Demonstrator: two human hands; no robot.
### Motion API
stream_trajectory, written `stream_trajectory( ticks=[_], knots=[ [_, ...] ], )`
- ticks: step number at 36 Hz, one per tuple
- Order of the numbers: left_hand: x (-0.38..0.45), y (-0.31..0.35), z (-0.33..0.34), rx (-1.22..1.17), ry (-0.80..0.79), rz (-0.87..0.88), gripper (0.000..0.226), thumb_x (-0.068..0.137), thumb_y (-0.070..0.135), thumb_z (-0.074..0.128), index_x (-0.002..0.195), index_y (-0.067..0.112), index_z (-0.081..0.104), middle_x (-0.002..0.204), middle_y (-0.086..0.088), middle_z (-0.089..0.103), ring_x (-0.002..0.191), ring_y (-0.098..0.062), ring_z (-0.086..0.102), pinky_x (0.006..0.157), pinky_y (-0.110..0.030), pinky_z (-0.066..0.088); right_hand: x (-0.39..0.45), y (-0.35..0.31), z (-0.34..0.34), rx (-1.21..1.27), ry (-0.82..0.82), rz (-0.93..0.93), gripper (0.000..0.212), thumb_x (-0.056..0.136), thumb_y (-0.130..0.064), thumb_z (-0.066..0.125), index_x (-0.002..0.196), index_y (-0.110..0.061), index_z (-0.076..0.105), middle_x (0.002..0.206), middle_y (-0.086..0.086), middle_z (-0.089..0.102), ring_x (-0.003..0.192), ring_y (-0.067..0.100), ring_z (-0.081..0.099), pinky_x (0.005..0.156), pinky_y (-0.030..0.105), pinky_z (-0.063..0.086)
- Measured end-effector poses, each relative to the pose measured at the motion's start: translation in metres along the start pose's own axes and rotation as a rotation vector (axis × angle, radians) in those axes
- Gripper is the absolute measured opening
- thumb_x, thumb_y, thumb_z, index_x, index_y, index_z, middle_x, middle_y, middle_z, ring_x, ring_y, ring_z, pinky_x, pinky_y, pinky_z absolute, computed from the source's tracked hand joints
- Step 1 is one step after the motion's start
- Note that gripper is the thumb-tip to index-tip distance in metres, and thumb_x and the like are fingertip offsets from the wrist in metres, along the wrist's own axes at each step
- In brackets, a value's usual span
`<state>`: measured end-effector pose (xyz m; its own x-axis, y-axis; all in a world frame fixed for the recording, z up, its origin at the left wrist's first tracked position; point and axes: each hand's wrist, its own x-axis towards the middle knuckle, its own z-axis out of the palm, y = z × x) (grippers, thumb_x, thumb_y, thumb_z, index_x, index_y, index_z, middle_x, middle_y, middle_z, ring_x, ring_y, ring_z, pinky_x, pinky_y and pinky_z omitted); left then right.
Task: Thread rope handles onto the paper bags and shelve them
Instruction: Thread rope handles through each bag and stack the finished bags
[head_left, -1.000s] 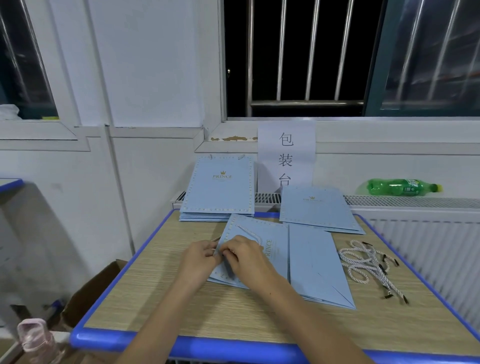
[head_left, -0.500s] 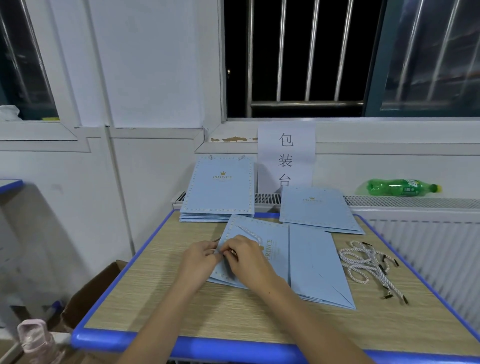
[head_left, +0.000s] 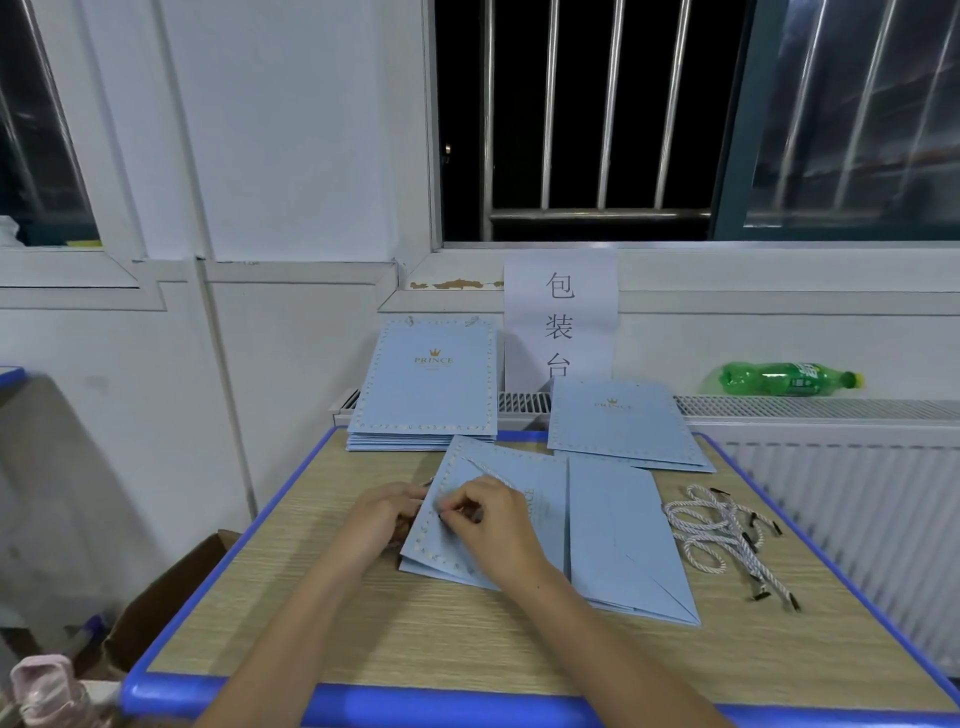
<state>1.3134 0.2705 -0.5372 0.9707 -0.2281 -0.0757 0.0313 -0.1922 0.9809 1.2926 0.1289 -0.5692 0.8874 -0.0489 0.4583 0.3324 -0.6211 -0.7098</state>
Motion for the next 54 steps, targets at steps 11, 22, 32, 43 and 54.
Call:
stream_trajectory(
  ticks=[11,22,32,43,54],
  knots=[
    [-0.003,-0.005,-0.02,0.169,-0.298,0.077,0.043,0.071,0.028,0.07,0.112,0.023,0.057,0.105,-0.001,0.072,0.083,-0.006,0.068,0.067,-0.016,0.045,-0.005,0.0,0.001,-0.028,0.015,-0.053,0.021,0.09,-0.008,0.06,0.102,-0.018,0.074,0.095,-0.006,0.072,0.073,-0.007,0.056,0.077,0.011,0.048],
    [0.002,-0.011,-0.009,0.139,-0.229,0.152,0.027,0.09,-0.002,0.056,0.115,0.007,0.055,0.101,-0.012,0.07,0.076,-0.004,0.069,0.062,-0.012,0.049,-0.006,-0.002,0.0,0.003,0.033,-0.071,0.021,0.087,-0.004,0.059,0.094,-0.019,0.072,0.09,-0.012,0.066,0.074,-0.006,0.056,0.07,0.008,0.044],
    [0.005,-0.012,-0.008,0.147,-0.224,0.137,0.027,0.09,-0.002,0.055,0.114,0.01,0.054,0.104,-0.007,0.069,0.081,-0.004,0.068,0.064,-0.014,0.049,-0.006,-0.001,-0.001,0.085,0.041,-0.039,0.017,0.088,-0.006,0.057,0.096,-0.018,0.067,0.083,-0.017,0.057,0.076,-0.004,0.054,0.07,0.01,0.043],
    [0.004,-0.013,-0.008,0.154,-0.204,0.188,0.035,0.087,-0.011,0.052,0.109,0.015,0.059,0.102,-0.005,0.068,0.089,-0.009,0.066,0.067,-0.015,0.051,-0.004,0.002,-0.002,-0.024,-0.049,0.019,0.011,0.086,-0.015,0.06,0.076,-0.02,0.057,0.083,-0.008,0.054,0.072,0.002,0.05,0.065,0.008,0.039],
    [-0.002,-0.015,-0.005,0.278,-0.165,0.293,0.044,0.087,-0.006,0.054,0.099,0.036,0.063,0.087,0.008,0.073,0.084,-0.006,0.067,0.074,-0.018,0.052,-0.001,0.005,-0.006,-0.1,-0.154,0.034,0.024,0.088,-0.024,0.059,0.068,-0.028,0.047,0.094,-0.003,0.05,0.074,0.001,0.046,0.064,0.008,0.036]
  ],
)
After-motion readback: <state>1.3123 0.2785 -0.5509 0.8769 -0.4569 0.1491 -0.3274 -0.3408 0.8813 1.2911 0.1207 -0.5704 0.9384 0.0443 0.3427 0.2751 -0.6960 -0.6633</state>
